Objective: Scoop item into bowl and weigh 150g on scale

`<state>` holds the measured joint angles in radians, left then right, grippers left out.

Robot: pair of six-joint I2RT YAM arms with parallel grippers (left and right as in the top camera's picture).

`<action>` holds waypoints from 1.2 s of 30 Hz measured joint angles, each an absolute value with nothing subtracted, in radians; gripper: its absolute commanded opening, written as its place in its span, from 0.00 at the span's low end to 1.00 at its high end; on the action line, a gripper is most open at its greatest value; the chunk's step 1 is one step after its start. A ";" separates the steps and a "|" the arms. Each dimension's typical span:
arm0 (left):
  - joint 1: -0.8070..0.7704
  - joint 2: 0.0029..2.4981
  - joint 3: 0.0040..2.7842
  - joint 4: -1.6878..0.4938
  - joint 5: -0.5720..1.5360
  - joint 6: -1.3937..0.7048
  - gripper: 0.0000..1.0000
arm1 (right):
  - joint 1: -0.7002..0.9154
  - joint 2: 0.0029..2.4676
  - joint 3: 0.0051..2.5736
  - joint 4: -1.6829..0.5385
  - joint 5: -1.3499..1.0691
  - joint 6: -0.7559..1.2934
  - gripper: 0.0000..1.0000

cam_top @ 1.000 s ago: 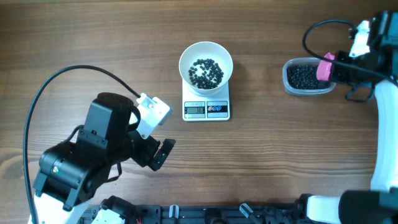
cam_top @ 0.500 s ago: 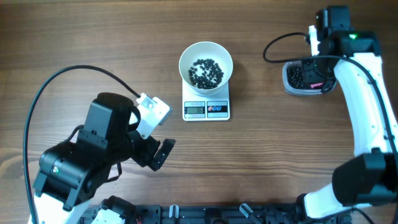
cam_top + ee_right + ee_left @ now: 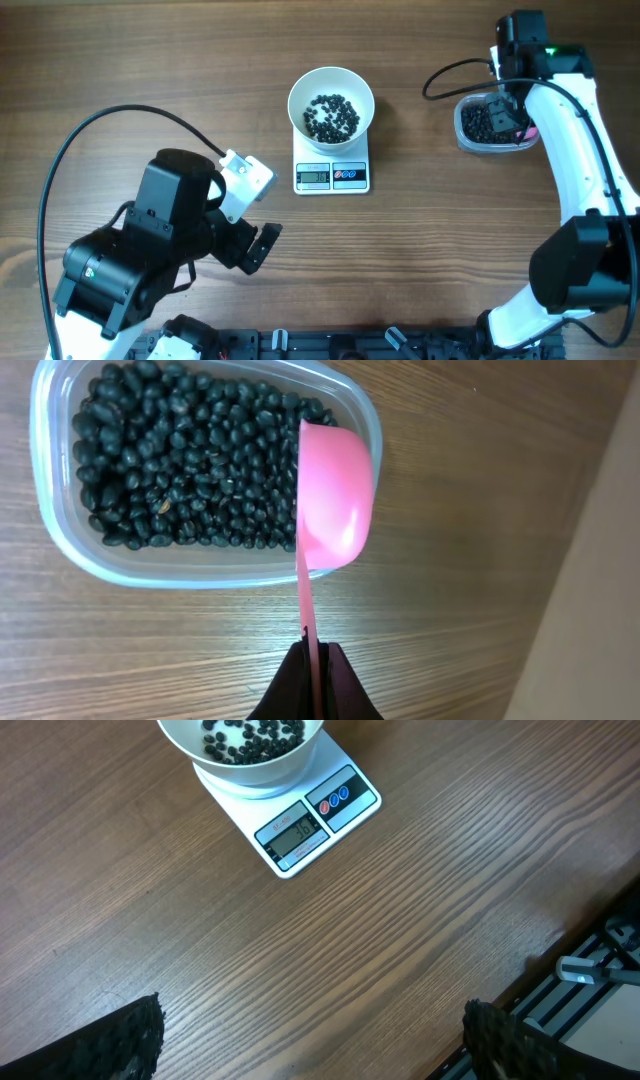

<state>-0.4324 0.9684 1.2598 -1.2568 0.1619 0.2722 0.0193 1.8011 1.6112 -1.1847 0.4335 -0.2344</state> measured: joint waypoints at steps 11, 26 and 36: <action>-0.432 0.968 1.260 -1.257 0.162 0.272 1.00 | 0.026 1.842 1.612 -1.189 0.260 -0.272 0.05; -0.432 0.968 1.260 -1.257 0.162 0.272 1.00 | 0.016 1.850 1.612 -1.188 0.137 -0.225 0.04; -0.432 0.968 1.260 -1.257 0.162 0.272 1.00 | -0.073 1.850 1.617 -1.188 0.004 -0.134 0.05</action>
